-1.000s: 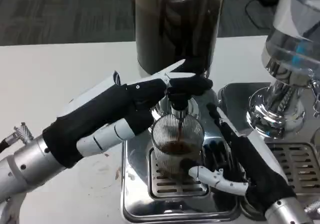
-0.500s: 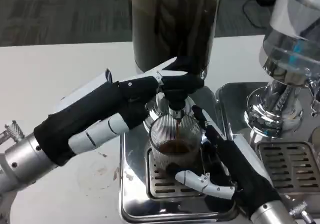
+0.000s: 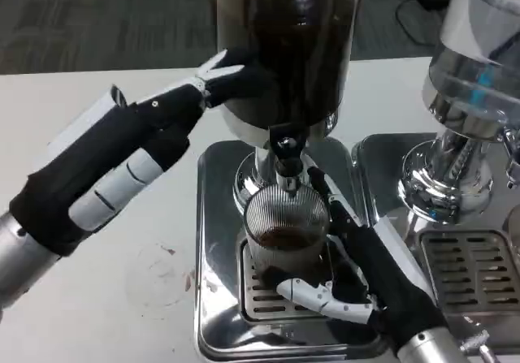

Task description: Grasp the cup under the faucet to collect the drink, then remove the cup.

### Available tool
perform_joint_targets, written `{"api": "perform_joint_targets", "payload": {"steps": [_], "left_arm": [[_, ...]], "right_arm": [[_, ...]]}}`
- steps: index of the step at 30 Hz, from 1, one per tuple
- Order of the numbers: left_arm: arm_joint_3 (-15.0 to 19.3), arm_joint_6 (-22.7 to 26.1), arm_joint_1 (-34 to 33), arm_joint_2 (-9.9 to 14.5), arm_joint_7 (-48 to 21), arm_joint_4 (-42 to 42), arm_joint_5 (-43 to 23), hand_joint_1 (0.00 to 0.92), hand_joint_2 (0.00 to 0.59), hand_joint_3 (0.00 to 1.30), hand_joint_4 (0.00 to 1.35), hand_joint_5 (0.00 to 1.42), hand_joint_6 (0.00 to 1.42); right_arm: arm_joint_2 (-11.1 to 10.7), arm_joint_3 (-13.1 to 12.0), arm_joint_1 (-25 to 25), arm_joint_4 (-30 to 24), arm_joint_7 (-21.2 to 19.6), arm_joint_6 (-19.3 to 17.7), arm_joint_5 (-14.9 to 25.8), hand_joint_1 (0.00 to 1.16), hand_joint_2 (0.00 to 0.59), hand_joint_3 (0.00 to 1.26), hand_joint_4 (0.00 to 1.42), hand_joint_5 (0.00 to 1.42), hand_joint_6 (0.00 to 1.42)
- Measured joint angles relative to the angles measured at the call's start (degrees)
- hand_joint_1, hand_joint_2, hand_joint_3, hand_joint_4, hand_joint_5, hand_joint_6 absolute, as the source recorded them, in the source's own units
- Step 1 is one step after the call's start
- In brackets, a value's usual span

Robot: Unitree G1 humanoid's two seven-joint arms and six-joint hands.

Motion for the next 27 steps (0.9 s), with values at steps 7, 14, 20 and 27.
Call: {"api": "perform_joint_targets", "payload": {"steps": [7, 14, 20, 27], "left_arm": [[6.03, -5.42, 3.21, -3.23, 8.32, -0.32, 2.88, 0.000, 0.225, 0.30, 0.00, 0.18, 0.07], [11.97, -8.49, 8.94, -4.33, 15.67, 0.13, 5.55, 0.000, 0.228, 0.35, 0.03, 0.23, 0.11], [13.86, -9.19, 13.27, -4.33, 17.64, 3.66, 7.60, 0.000, 0.229, 0.37, 0.04, 0.24, 0.11], [13.66, -9.60, 13.67, -4.33, 18.70, 6.44, 9.37, 0.000, 0.230, 0.37, 0.04, 0.25, 0.11]], "right_arm": [[0.38, 0.28, -0.06, 1.19, -1.65, -2.58, -0.38, 0.74, 0.131, 0.00, 0.00, 0.00, 0.19], [1.06, 0.76, -1.02, 3.46, -3.26, -4.08, -1.09, 0.74, 0.131, 0.00, 0.00, 0.00, 0.21], [1.69, 0.81, -1.86, 5.01, -3.05, -4.41, -0.18, 0.74, 0.135, 0.00, 0.00, 0.04, 0.26], [1.82, 0.77, -2.02, 5.31, -2.92, -4.41, 0.01, 0.77, 0.131, 0.00, 0.05, 0.14, 0.32]]}}
